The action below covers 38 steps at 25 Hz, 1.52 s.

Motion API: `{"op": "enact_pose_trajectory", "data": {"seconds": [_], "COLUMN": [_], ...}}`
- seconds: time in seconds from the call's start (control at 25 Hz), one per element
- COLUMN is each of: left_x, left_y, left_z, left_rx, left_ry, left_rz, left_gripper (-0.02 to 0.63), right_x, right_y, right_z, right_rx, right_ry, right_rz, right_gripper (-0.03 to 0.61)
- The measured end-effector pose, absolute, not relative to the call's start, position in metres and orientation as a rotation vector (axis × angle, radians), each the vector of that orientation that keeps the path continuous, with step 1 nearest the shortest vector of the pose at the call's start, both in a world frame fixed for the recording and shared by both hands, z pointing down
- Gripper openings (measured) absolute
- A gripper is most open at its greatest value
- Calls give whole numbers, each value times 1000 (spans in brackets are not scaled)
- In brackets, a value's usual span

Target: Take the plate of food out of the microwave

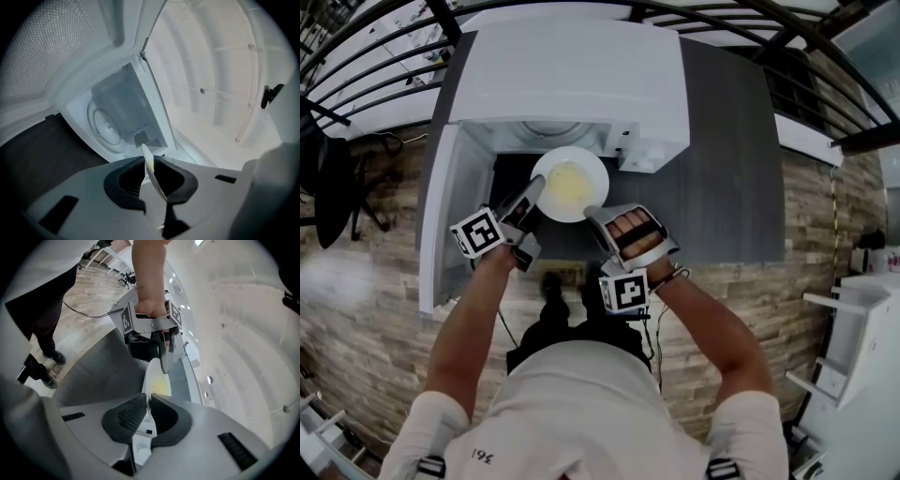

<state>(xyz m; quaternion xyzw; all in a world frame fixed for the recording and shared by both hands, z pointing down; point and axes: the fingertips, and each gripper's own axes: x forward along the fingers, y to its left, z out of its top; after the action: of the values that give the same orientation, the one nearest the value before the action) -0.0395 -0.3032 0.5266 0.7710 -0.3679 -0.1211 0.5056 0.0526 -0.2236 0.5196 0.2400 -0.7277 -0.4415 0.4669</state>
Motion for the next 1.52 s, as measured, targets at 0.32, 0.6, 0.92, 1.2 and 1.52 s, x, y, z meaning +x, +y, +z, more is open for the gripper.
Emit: {"op": "enact_pose_trajectory", "data": {"seconds": [0.32,0.6,0.92,1.2,1.52], "left_x": [-38,-30,-34,-24,-10], "left_y": [-281,-270,-269,-265,-279], "left_z": [493,455,428,391,344], "left_rx": [1862,1876,1925,1966,2014], "left_ry": [-863,-812,-850,-773,-696], "left_rz": [-305,-337,-280,-348,-453], "left_gripper": [61,61,62,62,63], "right_x": [51,56,60,63,70], "right_y": [-201,-191,-191,-185,-200], "right_z": [482,446,412,391,361], "right_rx": [601,629,660,654,695], "right_ry": [-1803,-1773,-1747,-1753,-1718], "right_rz": [-1120,-1180,-1253,-1285,-1351], "right_gripper": [25,25,25,25,21]}}
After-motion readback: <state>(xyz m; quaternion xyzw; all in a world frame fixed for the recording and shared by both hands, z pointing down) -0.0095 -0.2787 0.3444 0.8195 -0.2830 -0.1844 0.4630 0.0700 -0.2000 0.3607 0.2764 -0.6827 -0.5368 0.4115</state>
